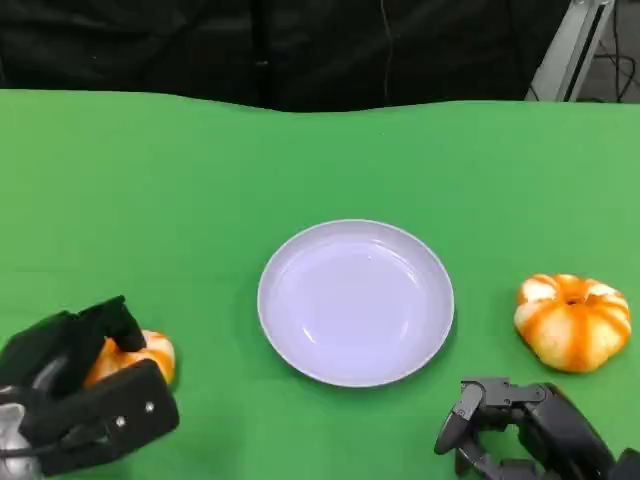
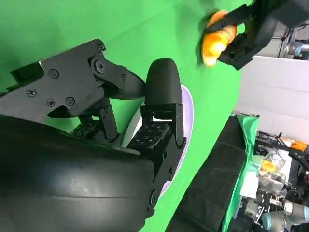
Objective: Grasp the bread from the table and place it into the plate.
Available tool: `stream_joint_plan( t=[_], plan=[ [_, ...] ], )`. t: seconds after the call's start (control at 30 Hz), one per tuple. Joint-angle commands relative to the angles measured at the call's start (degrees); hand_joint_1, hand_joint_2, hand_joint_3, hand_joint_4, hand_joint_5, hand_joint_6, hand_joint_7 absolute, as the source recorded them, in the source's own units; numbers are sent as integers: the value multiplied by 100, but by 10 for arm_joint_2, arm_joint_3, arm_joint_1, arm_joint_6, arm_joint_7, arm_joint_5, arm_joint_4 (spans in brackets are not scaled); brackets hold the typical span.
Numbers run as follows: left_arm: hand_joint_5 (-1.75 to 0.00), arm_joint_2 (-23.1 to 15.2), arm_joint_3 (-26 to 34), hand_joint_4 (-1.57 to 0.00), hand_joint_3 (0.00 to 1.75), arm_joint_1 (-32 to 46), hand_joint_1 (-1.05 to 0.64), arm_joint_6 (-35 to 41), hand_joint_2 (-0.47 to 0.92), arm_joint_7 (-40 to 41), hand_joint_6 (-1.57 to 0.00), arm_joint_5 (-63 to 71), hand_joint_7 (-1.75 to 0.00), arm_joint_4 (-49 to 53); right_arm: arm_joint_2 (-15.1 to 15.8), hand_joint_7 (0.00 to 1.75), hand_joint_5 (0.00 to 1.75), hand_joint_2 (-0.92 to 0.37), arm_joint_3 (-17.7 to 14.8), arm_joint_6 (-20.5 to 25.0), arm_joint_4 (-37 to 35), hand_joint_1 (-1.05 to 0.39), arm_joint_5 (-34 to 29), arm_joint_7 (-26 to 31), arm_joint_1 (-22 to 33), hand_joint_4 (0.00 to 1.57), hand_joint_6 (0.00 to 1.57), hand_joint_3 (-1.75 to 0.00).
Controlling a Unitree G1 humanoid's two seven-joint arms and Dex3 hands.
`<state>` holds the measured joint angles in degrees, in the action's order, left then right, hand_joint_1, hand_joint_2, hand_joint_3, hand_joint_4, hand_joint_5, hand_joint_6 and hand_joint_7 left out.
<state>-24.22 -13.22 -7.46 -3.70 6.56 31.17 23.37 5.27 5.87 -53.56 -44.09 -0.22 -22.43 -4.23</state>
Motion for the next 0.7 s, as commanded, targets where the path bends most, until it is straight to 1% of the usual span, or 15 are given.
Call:
stream_joint_plan(
  t=[0.03, 0.33, 0.43, 0.53, 0.7],
  plan=[
    [-175, -9, 16, -69, 0, 20, -14, 0, 76, 2, -53, -3, -175, -48, 5, 114, 148, -67, -2, -5, -2, -13, 2, 1, -3, 80, 84, -85],
    [-175, -3, 35, -69, 1, 67, -11, 2, 78, 9, -52, 13, -175, -190, 5, 113, 148, -67, -1, -2, 0, -13, 2, 0, -2, 80, 84, -86],
    [-175, 0, 37, -70, 1, 72, -7, -1, 78, 11, -53, 18, -175, -214, 5, 113, 147, -67, -1, -2, 0, -13, 1, 1, -2, 80, 84, -86],
    [-175, 8, 38, -70, 1, 71, -6, -3, 79, 14, -52, 28, -175, -246, 5, 113, 147, -67, -1, -3, -3, -13, 0, 3, -3, 80, 84, -86],
    [-175, 37, 29, -69, 2, 44, -10, -9, 82, 10, -50, 32, -175, -270, 5, 114, 148, -66, 0, -2, -5, -13, -5, 6, -4, 81, 85, -86]
  ],
)
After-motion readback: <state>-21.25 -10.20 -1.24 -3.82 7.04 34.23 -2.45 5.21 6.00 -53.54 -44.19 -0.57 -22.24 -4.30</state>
